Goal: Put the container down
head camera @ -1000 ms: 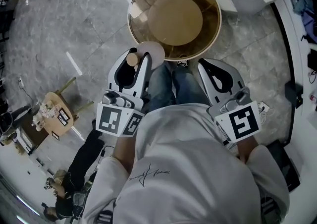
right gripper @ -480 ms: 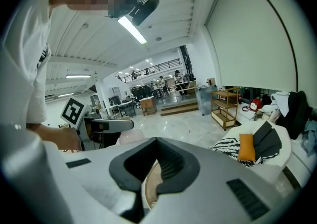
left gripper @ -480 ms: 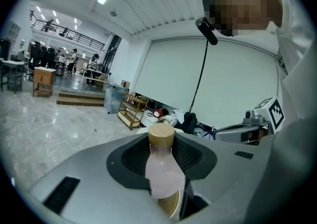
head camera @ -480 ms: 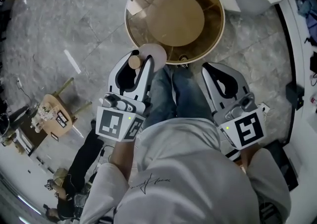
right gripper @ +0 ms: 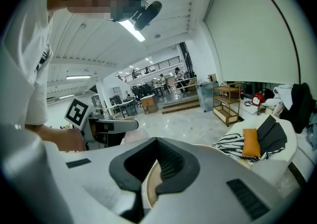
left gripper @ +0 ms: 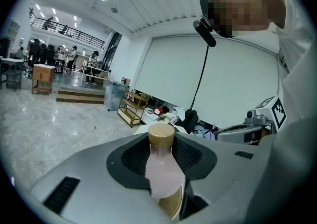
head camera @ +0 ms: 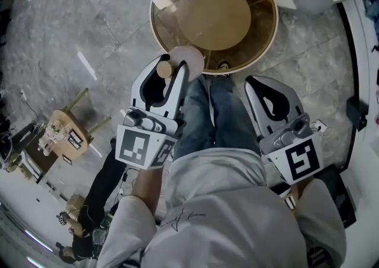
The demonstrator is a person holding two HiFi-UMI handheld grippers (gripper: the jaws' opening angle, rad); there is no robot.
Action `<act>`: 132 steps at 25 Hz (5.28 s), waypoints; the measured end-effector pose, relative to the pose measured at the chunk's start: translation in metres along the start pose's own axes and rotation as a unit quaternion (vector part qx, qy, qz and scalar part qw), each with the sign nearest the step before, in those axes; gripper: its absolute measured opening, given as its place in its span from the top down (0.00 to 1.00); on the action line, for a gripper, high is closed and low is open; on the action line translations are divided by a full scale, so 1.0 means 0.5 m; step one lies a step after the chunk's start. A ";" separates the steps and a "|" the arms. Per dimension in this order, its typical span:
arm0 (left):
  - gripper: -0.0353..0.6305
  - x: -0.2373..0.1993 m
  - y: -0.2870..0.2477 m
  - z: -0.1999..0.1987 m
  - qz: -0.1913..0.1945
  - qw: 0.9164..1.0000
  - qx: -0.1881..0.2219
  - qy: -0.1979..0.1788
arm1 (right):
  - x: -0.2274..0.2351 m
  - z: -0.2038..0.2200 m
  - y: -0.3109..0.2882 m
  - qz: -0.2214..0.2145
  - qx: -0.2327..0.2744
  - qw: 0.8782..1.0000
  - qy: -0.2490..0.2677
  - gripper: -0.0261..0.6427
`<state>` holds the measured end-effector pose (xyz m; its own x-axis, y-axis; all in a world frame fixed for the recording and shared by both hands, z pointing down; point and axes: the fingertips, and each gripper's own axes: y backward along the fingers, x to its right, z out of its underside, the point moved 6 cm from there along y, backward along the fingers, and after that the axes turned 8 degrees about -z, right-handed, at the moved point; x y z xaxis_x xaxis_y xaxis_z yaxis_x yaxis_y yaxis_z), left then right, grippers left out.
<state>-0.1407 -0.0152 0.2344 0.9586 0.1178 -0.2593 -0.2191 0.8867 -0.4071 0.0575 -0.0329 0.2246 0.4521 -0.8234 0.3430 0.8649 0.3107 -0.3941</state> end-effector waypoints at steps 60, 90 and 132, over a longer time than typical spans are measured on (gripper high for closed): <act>0.72 -0.114 -0.186 0.254 0.031 0.997 -0.068 0.001 | 0.085 0.222 -0.166 0.037 -0.031 0.997 -0.063 0.94; 0.72 -0.155 -0.298 0.356 0.016 0.997 -0.075 -0.005 | 0.152 0.279 -0.241 0.081 -0.024 0.992 -0.099 0.94; 0.72 -0.181 -0.492 0.485 0.011 0.994 -0.098 -0.054 | 0.214 0.339 -0.276 0.107 -0.046 0.985 -0.131 0.94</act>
<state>-0.1294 -0.1359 0.5704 0.9647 0.1932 -0.1789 -0.2616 0.7811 -0.5670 0.0235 -0.0834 0.4604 0.6729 -0.5892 0.4473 0.7259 0.4092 -0.5529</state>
